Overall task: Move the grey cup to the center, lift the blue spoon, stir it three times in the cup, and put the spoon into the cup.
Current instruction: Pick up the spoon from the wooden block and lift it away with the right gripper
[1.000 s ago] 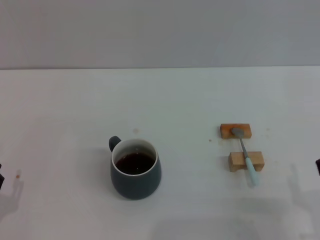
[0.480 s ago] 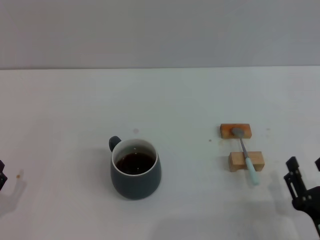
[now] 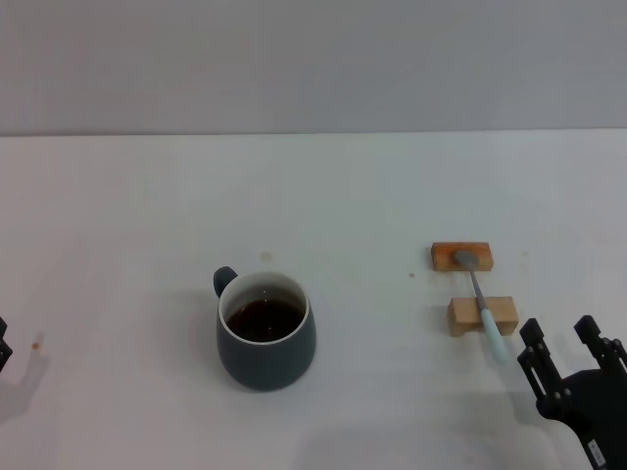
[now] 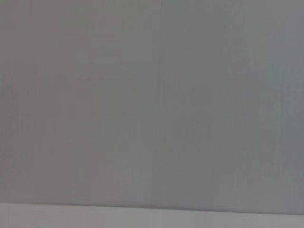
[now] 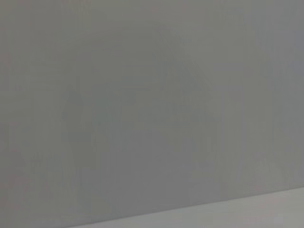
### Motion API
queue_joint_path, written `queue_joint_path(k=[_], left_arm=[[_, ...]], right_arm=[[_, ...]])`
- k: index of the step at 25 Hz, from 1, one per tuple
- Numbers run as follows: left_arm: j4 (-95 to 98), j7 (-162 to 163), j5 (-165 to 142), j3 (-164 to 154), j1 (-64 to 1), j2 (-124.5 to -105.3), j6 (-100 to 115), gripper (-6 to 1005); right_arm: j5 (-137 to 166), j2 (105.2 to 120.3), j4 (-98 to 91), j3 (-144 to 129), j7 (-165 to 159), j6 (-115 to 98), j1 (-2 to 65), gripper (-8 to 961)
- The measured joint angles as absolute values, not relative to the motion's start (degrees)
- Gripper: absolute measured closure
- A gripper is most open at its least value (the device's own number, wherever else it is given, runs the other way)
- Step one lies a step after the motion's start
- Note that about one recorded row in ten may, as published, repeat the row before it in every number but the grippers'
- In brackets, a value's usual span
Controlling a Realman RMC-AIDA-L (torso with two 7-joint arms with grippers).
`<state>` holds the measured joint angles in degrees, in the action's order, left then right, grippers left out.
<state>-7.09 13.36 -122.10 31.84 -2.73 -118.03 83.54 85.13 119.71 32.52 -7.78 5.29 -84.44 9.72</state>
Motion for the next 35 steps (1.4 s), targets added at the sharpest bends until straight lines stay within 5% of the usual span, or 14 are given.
queue_joint_path(k=[35], left_arm=[[-6.8,13.4,-121.7,32.2,-4.3,-118.03,82.9,140]], right_arm=[[84.6,119.64,32.5,-7.5,4.7,-75.9,13.9,294]])
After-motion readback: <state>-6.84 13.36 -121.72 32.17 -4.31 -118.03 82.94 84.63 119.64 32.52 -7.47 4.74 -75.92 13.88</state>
